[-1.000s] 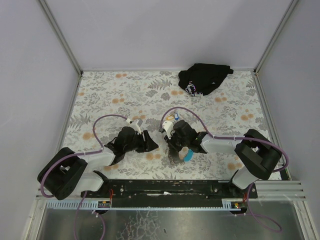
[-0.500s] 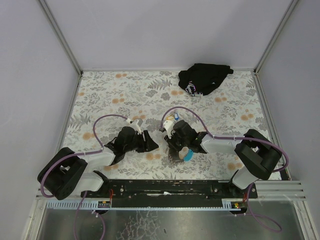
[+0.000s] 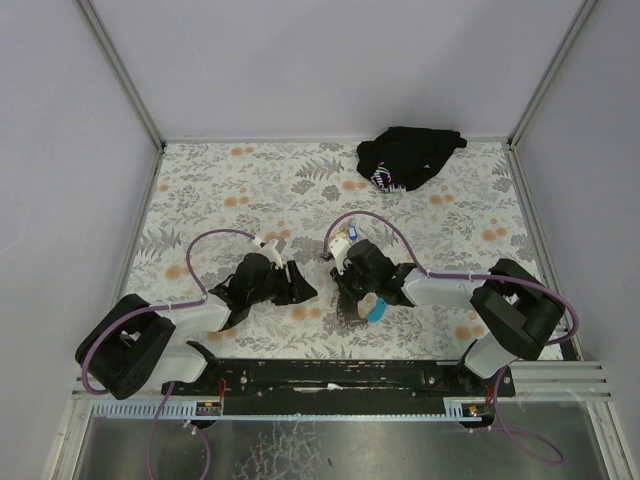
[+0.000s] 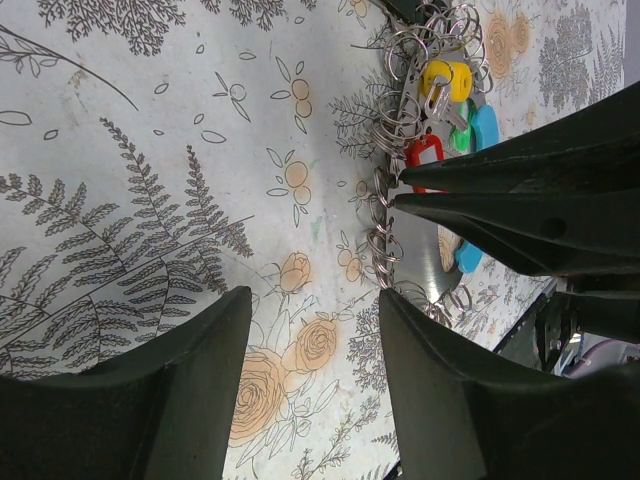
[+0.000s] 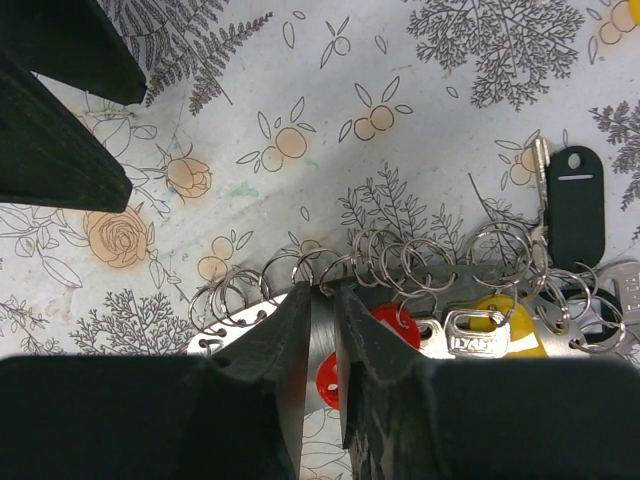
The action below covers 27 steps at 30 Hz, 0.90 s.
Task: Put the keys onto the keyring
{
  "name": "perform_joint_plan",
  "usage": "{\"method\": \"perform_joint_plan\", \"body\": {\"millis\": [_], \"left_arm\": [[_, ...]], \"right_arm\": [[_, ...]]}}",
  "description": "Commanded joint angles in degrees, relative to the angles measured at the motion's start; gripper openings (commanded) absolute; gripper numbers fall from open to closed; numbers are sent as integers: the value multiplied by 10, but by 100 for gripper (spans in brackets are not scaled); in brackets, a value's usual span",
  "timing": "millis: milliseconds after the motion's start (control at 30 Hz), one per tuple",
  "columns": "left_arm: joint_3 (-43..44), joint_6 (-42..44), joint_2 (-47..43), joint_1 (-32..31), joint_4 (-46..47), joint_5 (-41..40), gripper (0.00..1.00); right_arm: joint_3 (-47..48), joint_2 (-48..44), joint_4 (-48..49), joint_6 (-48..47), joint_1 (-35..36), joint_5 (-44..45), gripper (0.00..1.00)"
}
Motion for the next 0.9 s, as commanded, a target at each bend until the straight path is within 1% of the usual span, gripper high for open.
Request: {"method": "perform_joint_plan", "body": {"millis": [0,133,433,500,633,767,867], "left_arm": [[14,7,2,-4,32,8,54],[14,7,2,-3,33,7,53],[15,6,6,-3,34,10,54],[15,6,5,-3,34,10,53],[15,7,4,-3,34,10,53],[18,4,13,-4,38,12,54],[19,-1,23,-3,48,19,53]], "right_arm": [[14,-26,20,11,-7,26,22],[15,-25,20,15,-9,32,19],[26,-15,10,21,-9,32,18],[26,-29,9,24,-9,30,19],[34,-55,-13,33,-9,41,24],[62,-45,-57,36,-9,62,25],[65,-30,-62,31,-9,69,24]]}}
